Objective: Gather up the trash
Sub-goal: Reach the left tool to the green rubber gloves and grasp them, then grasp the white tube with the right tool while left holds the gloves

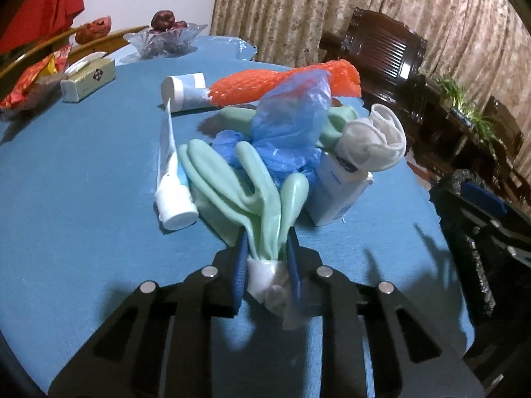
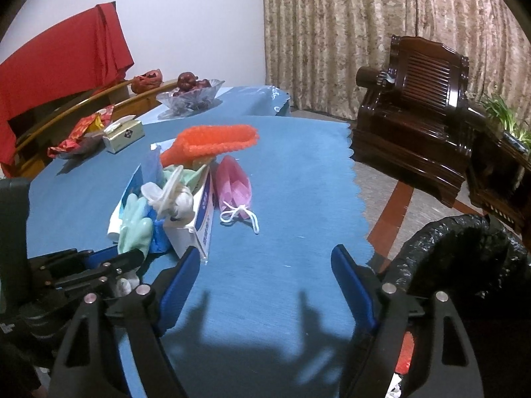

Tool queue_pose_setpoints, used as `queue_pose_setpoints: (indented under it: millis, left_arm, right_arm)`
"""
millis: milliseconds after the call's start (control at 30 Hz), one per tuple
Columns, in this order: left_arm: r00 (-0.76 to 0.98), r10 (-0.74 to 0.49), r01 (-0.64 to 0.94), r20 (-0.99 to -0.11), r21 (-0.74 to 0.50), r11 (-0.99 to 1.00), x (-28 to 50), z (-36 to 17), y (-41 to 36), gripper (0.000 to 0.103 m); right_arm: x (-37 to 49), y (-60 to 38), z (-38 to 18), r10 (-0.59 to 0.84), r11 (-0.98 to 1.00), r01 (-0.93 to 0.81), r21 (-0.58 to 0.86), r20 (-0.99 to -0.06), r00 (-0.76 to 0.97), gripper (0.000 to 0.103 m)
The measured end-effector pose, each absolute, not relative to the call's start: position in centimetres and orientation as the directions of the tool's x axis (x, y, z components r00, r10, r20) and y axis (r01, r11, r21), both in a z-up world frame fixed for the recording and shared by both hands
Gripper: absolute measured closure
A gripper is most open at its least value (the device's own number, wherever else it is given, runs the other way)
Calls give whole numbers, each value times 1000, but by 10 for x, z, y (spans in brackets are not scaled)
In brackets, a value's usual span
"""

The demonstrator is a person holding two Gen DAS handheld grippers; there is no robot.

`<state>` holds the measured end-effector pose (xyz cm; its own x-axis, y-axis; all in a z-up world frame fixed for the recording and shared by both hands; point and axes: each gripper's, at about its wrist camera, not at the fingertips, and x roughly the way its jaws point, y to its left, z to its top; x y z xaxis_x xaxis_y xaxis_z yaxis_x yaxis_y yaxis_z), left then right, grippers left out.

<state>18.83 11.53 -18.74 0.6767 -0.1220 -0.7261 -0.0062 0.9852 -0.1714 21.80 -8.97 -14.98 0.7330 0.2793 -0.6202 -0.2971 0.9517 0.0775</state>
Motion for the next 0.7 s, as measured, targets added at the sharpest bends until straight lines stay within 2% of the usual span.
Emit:
queue_pose_setpoints:
  millis: [467,700]
  left_arm:
    - [763,-121,-26,-634,-218,976,142,-132,146,84]
    - [781,-28,-101,-624,-170,980,132,-122,181,84]
  right_arm:
    - [206,-58,-141,337,926,-370,74,-606,721,23]
    - [198,-18,-132,407,893,-440,93,-585,702,28]
